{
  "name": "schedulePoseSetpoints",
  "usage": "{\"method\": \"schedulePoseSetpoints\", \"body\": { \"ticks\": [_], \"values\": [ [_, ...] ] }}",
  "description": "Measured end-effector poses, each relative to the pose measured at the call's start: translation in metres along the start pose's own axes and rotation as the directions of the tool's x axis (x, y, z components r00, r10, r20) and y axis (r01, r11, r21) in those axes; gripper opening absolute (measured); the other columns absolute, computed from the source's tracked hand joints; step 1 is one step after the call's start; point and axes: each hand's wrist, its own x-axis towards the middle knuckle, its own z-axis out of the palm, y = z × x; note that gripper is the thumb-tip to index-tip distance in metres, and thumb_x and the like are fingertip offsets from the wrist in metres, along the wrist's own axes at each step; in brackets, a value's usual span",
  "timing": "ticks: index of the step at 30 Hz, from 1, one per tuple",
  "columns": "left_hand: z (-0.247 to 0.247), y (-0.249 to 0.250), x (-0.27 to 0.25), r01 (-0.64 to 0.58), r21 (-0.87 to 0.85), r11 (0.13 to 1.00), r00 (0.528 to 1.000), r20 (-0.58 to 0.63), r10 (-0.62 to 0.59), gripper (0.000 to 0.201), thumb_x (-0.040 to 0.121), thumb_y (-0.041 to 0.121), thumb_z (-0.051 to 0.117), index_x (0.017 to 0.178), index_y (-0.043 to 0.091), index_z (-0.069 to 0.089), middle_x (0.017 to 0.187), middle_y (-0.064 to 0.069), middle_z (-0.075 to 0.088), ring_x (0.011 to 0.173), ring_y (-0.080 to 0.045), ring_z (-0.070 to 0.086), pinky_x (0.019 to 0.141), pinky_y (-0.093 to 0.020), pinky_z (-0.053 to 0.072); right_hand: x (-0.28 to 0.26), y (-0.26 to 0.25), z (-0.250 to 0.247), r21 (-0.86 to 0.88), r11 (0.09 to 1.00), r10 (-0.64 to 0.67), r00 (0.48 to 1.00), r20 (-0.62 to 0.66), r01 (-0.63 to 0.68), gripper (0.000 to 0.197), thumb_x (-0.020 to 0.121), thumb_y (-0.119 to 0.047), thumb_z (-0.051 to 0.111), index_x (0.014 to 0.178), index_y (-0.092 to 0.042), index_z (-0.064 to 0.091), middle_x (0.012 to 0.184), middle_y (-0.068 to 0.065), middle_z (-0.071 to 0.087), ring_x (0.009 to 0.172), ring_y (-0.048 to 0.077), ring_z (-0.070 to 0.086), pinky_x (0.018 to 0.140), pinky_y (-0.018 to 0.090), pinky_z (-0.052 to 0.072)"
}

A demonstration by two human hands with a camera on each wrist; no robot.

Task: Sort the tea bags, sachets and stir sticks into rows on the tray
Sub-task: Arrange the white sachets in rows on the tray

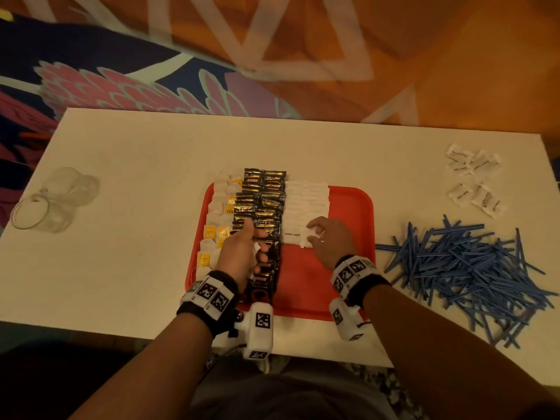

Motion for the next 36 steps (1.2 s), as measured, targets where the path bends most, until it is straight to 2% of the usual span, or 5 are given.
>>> {"method": "schedulePoseSetpoints", "body": {
  "ticks": [10,23,26,31,36],
  "values": [
    [0.048,0.021,-0.018,0.007,-0.011,1.000,0.973,0.232,-0.004,0.069,0.099,0.064,0.021,0.095,0.007,0.059,0.055,-0.011,0.060,0.040,-0.020,0.054,0.035,-0.018,0.028,-0.034,-0.046,-0.054,0.292,0.936,-0.243,0.962,0.126,0.199,0.024,0.083,-0.004,0.068,0.092,-0.025,0.070,0.087,-0.009,0.067,0.075,0.005,0.060,0.067,0.010,0.046],
    [0.085,0.035,-0.044,-0.024,0.133,0.991,0.938,0.345,-0.023,0.075,0.099,0.065,0.022,0.096,0.001,0.061,0.066,-0.021,0.063,0.032,-0.018,0.054,0.032,-0.017,0.028,-0.054,-0.045,-0.087,0.337,0.933,-0.151,0.987,0.050,0.126,0.014,0.085,-0.011,0.070,0.079,-0.023,0.066,0.065,-0.009,0.065,0.058,0.009,0.062,0.071,0.039,0.057],
    [0.086,0.037,-0.045,0.015,0.113,0.993,0.932,0.359,-0.055,0.076,0.096,0.069,0.024,0.105,0.003,0.061,0.064,-0.017,0.064,0.038,-0.020,0.059,0.031,-0.016,0.029,-0.057,-0.046,-0.092,0.324,0.923,-0.240,0.969,0.061,0.208,0.025,0.084,-0.006,0.068,0.091,-0.030,0.066,0.088,-0.003,0.070,0.073,0.014,0.067,0.072,0.029,0.056],
    [0.085,0.038,-0.044,0.084,0.075,0.994,0.891,0.441,-0.109,0.087,0.093,0.072,0.021,0.100,0.000,0.068,0.063,-0.017,0.062,0.042,-0.022,0.062,0.029,-0.013,0.027,-0.059,-0.051,-0.098,0.309,0.930,-0.230,0.971,0.065,0.200,0.013,0.086,-0.008,0.071,0.083,-0.021,0.071,0.080,0.013,0.073,0.069,0.008,0.065,0.068,0.017,0.050],
    [0.082,0.035,-0.041,0.056,0.000,0.998,0.904,0.425,-0.051,0.078,0.092,0.073,0.028,0.101,0.004,0.063,0.069,-0.018,0.065,0.038,-0.018,0.053,0.030,-0.014,0.026,-0.058,-0.054,-0.098,0.405,0.907,-0.112,0.993,-0.041,0.119,0.014,0.087,-0.012,0.071,0.076,-0.020,0.067,0.070,-0.002,0.069,0.064,0.005,0.065,0.064,0.019,0.051]
  ]
}}
